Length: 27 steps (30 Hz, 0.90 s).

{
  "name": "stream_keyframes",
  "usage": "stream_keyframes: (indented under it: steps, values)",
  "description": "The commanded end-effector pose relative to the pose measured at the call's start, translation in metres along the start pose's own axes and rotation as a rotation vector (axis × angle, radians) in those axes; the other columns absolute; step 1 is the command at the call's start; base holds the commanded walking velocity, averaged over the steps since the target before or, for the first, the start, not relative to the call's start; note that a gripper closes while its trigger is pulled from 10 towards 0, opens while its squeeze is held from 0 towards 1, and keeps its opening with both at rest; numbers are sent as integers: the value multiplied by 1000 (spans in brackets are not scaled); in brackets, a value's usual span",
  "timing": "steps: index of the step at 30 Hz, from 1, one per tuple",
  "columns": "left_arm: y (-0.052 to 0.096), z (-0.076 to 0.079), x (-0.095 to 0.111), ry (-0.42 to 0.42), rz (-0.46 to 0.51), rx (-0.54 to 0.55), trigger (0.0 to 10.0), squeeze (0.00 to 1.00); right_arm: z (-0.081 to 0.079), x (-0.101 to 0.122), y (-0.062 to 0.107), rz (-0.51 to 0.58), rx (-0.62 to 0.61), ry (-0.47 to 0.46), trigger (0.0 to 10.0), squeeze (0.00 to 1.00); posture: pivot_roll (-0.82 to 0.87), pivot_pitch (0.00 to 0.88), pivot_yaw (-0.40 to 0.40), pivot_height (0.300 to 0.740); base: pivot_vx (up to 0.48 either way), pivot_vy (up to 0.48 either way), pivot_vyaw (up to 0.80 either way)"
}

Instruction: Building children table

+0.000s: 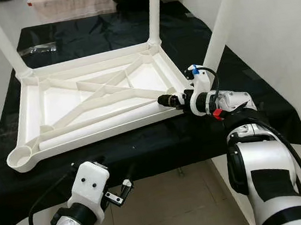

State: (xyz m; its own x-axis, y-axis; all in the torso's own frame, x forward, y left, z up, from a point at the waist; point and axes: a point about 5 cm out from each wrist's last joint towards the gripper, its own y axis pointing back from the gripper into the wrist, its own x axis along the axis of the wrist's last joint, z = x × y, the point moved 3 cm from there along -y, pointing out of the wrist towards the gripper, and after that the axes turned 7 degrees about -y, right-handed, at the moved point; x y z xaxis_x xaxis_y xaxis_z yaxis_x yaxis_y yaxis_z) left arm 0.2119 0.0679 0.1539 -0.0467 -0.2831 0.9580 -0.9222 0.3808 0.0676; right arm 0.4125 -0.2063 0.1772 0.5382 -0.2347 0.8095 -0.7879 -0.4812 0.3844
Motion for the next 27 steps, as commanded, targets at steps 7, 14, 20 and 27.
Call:
stream_keyframes:
  steps: [7,14,20,27]
  values:
    - [0,-5,-11,-23,-42,26,10000,0,5,4,12,24,89,-8,10000,0,127,157,-53,740,0,0,0]
    - [0,-6,-13,-23,-50,39,10000,0,-10,20,26,32,301,88,10000,0,127,157,-54,740,0,0,0]
    - [0,-8,-13,-22,-54,51,10000,0,-18,23,34,-22,401,181,10000,0,127,159,-55,740,0,0,0]
    - [0,-9,-14,-23,-56,62,10000,0,-21,23,37,-79,439,256,10000,0,124,161,-60,740,0,0,0]
